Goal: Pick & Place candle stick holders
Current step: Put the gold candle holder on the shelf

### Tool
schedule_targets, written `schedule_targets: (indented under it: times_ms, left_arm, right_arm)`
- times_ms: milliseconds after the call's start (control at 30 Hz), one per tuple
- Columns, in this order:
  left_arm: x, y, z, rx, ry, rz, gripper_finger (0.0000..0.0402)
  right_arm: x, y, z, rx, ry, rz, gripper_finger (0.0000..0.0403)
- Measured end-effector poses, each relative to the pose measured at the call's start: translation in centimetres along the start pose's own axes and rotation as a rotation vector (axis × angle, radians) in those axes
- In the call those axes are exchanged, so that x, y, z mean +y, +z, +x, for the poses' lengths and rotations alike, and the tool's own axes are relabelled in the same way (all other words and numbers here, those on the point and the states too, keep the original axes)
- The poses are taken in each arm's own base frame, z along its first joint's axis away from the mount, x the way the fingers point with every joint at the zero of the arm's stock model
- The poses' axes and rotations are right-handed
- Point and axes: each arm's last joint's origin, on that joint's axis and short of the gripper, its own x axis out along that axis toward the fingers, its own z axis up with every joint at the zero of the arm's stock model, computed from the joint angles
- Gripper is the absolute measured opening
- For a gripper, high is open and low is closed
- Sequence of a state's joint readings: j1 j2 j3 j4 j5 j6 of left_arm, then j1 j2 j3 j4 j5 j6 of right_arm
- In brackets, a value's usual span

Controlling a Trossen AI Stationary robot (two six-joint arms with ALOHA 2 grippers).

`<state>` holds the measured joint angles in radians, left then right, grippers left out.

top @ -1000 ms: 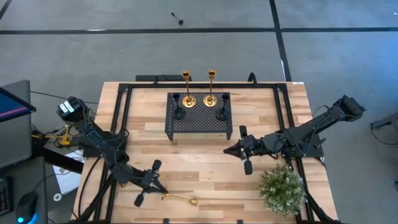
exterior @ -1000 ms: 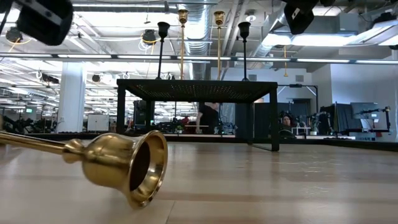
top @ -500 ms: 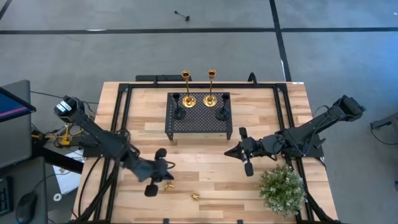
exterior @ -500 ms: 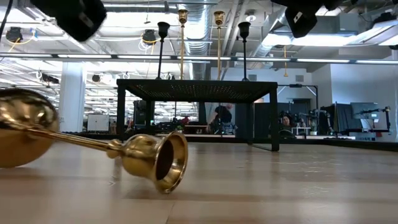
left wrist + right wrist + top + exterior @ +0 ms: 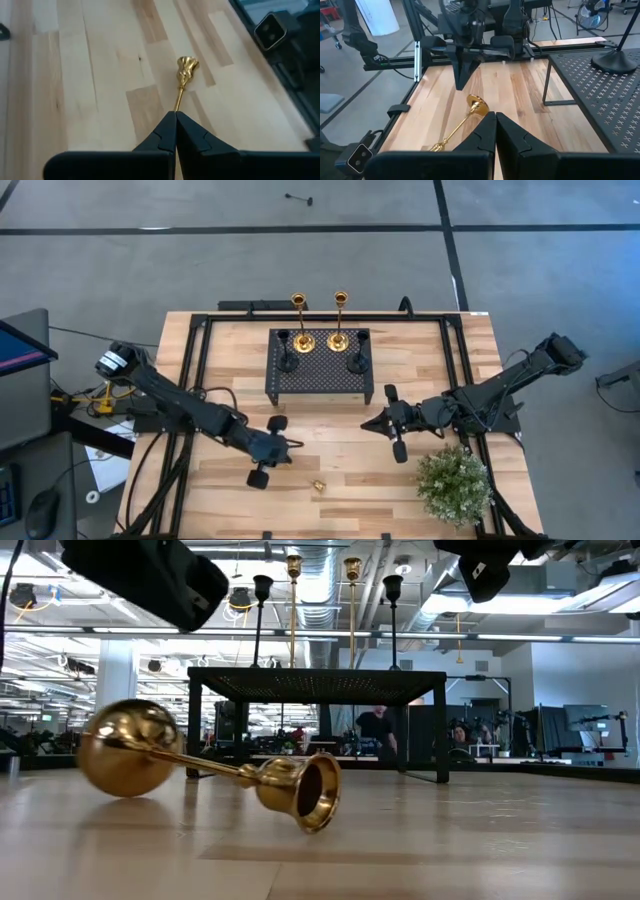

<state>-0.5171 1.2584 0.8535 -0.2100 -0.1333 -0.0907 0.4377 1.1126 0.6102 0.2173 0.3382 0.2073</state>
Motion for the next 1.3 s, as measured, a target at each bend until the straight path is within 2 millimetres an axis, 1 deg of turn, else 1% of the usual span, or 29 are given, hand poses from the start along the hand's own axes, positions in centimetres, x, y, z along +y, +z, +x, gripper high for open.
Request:
schedule_targets:
  times_ms: [100, 267, 333, 533, 733, 833, 933, 1100, 1200, 1300]
  left_arm:
    - [0.0, 0.3, 0.7, 0.043, 0.009, 0.048, 0.0003]
    - [0.0, 0.4, 2.6, 0.107, 0.072, 0.160, 0.0003]
    - [0.1, 0.9, 3.0, 0.107, 0.084, 0.199, 0.0003]
    - [0.9, 2.4, 3.2, 0.088, 0.111, 0.253, 0.0005]
    - [2.4, 2.7, 3.2, 0.090, 0.207, 0.248, 0.0018]
    - [3.4, 2.7, 3.9, 0.094, 0.233, 0.239, 0.0039]
    - [4.2, 2.2, 5.2, 0.123, 0.217, 0.270, 0.0071]
    - [4.4, 1.5, 7.8, 0.131, 0.202, 0.411, 0.0133]
    - [4.4, 1.3, 8.8, 0.123, 0.206, 0.472, 0.0167]
    - [4.8, 1.6, 9.4, 0.085, 0.278, 0.500, 0.0194]
  right_arm:
    - [0.0, 0.0, 0.0, 0.001, -0.001, 0.000, 0.0000]
    - [0.0, 0.0, 0.0, 0.003, -0.003, -0.001, 0.0000]
    - [0.0, -0.1, 0.0, 0.006, -0.004, -0.002, 0.0000]
    - [0.0, -0.1, 0.0, 0.008, -0.004, -0.003, 0.0000]
    - [-0.1, -0.2, 0.0, 0.015, -0.006, -0.006, 0.0000]
    - [-0.1, -0.2, 0.0, 0.019, -0.007, -0.007, 0.0000]
    - [-0.1, -0.2, 0.0, 0.021, -0.007, -0.007, 0.0000]
    - [-0.1, -0.2, 0.0, 0.024, -0.008, -0.008, 0.0000]
    - [-0.1, -0.3, 0.0, 0.027, -0.008, -0.009, 0.0000]
    - [-0.1, -0.3, 0.0, 0.027, -0.011, -0.014, 0.0000]
